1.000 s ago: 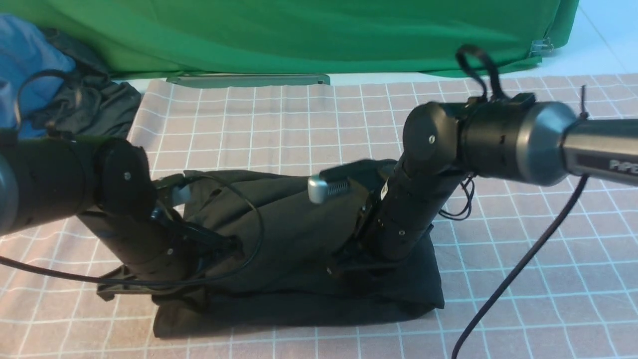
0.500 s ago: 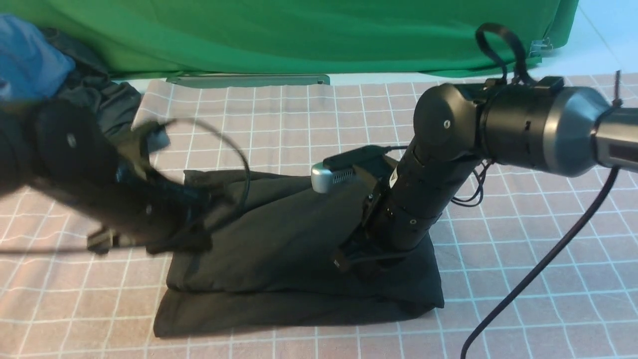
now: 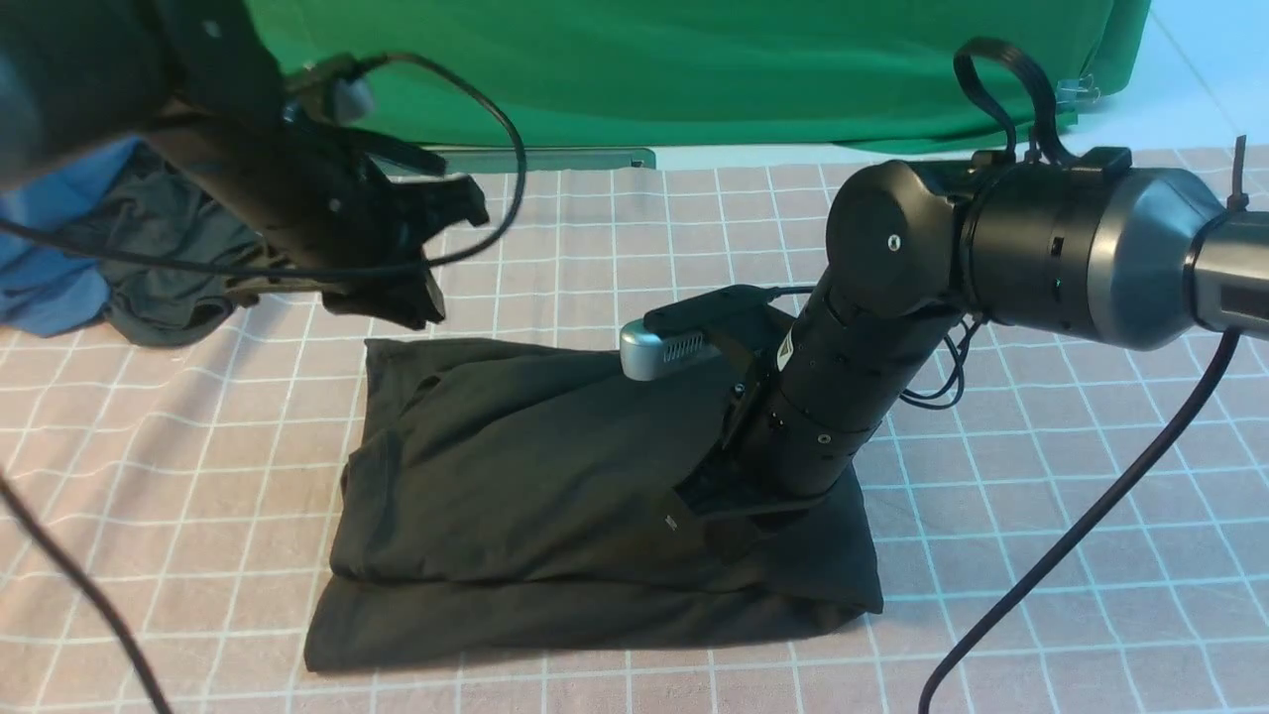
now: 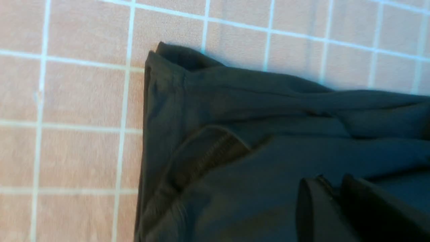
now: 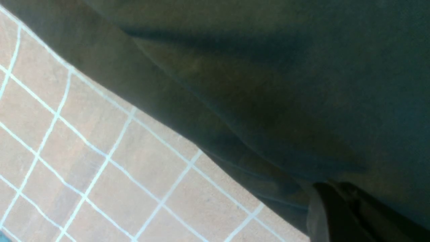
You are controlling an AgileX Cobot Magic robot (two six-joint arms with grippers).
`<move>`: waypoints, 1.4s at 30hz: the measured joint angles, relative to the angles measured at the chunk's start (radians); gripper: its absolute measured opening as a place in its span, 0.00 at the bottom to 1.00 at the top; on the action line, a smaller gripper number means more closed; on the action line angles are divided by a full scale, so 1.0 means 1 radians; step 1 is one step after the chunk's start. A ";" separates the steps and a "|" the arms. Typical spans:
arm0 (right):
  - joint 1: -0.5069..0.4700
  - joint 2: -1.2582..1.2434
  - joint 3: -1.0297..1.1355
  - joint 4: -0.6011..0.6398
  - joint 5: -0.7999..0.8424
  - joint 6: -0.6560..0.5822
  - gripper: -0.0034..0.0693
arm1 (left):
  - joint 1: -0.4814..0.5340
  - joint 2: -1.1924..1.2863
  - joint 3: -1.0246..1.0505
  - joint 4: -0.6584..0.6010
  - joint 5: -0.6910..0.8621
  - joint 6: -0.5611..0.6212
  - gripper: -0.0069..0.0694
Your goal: Fold a long-sleeved shirt over a pink coffee tablecloth.
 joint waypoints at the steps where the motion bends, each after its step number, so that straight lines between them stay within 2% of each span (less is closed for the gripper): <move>1: 0.000 0.000 0.000 0.000 0.000 0.000 0.10 | 0.000 0.016 -0.002 0.000 -0.005 0.013 0.29; 4: 0.000 0.000 0.000 0.000 0.000 0.000 0.10 | 0.000 0.076 -0.004 0.001 -0.033 0.053 0.46; 6: 0.000 0.000 0.000 0.000 0.000 -0.001 0.10 | 0.000 0.090 -0.005 0.001 -0.042 0.066 0.52; 9: 0.000 0.000 0.000 0.000 0.000 -0.001 0.10 | 0.000 0.129 -0.005 0.001 -0.063 0.096 0.66; 12: 0.000 0.000 0.000 0.000 -0.004 -0.001 0.10 | 0.000 0.147 -0.005 0.001 -0.068 0.117 0.70; 15: 0.000 0.000 0.000 0.000 -0.010 -0.001 0.10 | 0.000 0.161 -0.005 -0.002 -0.074 0.146 0.70; 18: 0.000 0.000 0.000 0.000 -0.015 -0.001 0.10 | 0.000 0.165 -0.005 -0.002 -0.074 0.151 0.67; 26: 0.000 0.000 0.000 0.000 -0.023 -0.001 0.10 | 0.000 0.166 -0.005 -0.051 -0.077 0.335 0.39; 28: 0.000 0.000 0.000 0.000 -0.023 -0.001 0.10 | 0.000 0.166 -0.005 -0.080 -0.068 0.365 0.27; 31: 0.000 0.000 0.000 0.000 -0.023 -0.002 0.10 | 0.000 0.166 -0.005 -0.101 -0.050 0.385 0.15; 37: 0.000 0.000 0.000 0.000 -0.023 -0.002 0.10 | 0.000 0.161 -0.005 -0.091 -0.044 0.370 0.11; 42: 0.000 0.000 0.000 0.000 -0.023 -0.002 0.10 | 0.000 0.104 -0.005 0.044 -0.076 0.205 0.11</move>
